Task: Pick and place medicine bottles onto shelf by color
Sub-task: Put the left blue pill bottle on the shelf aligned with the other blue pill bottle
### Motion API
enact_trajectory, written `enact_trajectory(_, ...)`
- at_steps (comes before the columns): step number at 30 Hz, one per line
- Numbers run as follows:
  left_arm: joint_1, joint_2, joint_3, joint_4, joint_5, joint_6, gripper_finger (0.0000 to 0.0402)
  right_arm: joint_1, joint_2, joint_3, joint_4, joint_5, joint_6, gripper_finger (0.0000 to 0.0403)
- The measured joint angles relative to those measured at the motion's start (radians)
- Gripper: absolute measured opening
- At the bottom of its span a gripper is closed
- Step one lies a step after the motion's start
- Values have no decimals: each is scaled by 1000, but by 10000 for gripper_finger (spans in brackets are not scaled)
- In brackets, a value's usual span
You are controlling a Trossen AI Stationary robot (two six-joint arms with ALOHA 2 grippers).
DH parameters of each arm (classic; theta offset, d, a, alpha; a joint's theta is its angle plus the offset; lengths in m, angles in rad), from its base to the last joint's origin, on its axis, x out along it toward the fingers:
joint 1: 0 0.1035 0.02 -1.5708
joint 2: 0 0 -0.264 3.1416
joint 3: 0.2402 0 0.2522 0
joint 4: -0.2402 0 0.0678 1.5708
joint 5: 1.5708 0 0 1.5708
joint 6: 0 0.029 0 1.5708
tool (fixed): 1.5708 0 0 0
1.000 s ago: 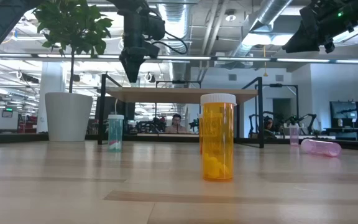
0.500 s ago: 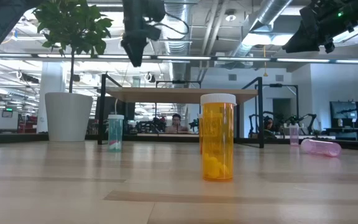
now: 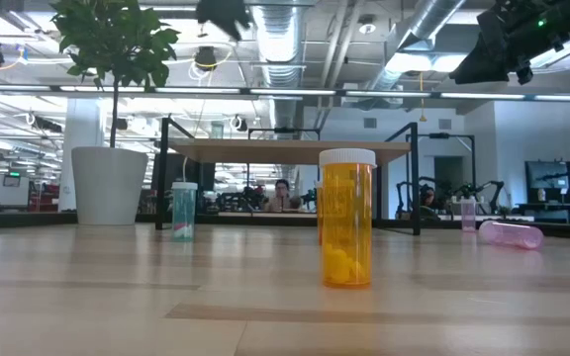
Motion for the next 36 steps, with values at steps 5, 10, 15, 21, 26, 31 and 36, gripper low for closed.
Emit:
enact_trajectory(5,-156,-123,-109,87,-68,-18,229,0,0,0,0,0,0,155)
enact_trajectory(10,-317,-304,-348,352,-97,-23,229,0,0,0,0,0,0,155)
enact_trajectory(15,-449,-473,-662,698,-48,-6,228,0,0,0,0,0,0,155)
enact_trajectory(21,-493,-565,-983,1020,-48,31,228,0,0,0,0,0,1,155)
enact_trajectory(26,-442,-557,-1143,1182,-45,-4,228,0,0,0,0,0,1,155)
enact_trajectory(31,-420,-544,-1206,1250,-43,-87,228,0,0,0,0,0,4,155)
enact_trajectory(36,-419,-525,-1214,1267,-44,-81,228,0,0,0,0,0,4,155)
